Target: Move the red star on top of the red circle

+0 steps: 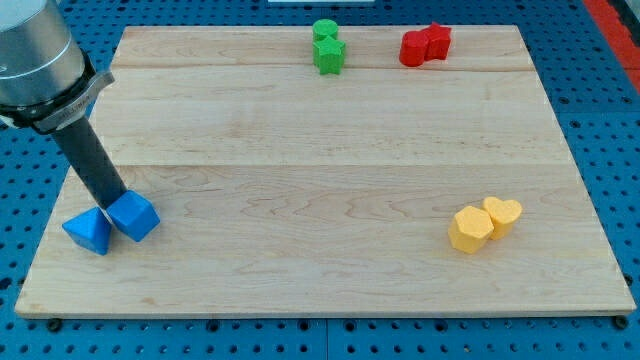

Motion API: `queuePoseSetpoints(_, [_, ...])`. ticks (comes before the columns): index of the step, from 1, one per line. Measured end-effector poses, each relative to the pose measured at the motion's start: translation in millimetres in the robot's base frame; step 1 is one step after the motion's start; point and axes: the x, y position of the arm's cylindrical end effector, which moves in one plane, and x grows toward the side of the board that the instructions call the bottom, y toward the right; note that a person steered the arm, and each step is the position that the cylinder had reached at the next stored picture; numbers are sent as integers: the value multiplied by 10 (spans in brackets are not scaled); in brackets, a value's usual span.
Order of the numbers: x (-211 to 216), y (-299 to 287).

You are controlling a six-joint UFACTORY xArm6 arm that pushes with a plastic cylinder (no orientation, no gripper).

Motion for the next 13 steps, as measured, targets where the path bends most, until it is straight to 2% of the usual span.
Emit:
queuePoseSetpoints(5, [-102, 4])
queuePoseSetpoints(8, [-543, 4])
queuePoseSetpoints(13, [-746, 95])
